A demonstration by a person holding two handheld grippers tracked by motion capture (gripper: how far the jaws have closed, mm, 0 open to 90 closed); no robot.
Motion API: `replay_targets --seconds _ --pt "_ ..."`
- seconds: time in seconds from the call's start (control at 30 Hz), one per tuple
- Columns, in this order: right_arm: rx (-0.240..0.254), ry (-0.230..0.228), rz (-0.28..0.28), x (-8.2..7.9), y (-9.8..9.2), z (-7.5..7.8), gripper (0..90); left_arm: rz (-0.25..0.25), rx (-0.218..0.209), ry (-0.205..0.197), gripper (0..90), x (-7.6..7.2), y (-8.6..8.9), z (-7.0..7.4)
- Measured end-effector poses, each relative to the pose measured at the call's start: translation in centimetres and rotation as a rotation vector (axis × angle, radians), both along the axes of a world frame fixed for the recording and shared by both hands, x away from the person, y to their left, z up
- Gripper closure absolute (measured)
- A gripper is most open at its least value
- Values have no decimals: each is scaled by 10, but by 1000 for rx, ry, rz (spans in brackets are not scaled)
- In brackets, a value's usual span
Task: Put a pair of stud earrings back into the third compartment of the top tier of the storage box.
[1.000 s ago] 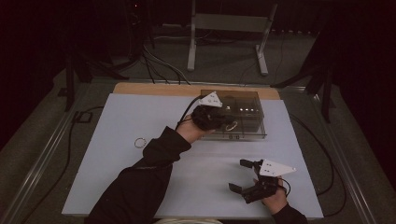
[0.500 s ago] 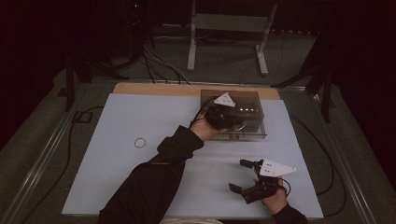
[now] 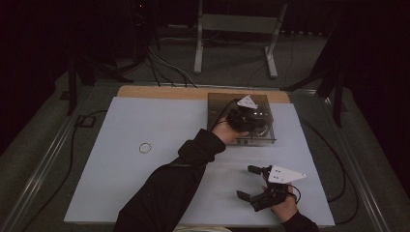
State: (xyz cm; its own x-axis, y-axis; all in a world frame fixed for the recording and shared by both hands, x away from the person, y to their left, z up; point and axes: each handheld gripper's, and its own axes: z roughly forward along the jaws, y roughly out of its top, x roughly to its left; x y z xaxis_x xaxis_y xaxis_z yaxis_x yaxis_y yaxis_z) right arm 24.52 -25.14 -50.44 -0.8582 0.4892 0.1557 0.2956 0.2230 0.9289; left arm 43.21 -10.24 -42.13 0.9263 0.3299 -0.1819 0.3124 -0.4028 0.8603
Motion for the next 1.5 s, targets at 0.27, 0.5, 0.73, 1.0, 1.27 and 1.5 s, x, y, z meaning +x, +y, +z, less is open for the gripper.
replay_targets --seconds 0.27,0.5,0.73,1.0,1.27,1.5 --pt "-1 3 0 0 -1 0 0 9 -18 17 546 1 14 5" --pt "-8 4 -3 -1 -1 -1 0 19 -45 34 331 -7 36 14" --pt "-9 8 -10 0 -1 -1 0 26 -50 31 167 -11 62 23" --pt "-7 10 -14 1 -1 -2 0 55 -40 -4 154 -21 91 32" --pt "-6 10 -16 1 0 -1 0 88 -30 -32 142 -30 127 34" --pt "-8 9 -17 0 0 -1 0 119 -28 -37 142 -38 155 29"
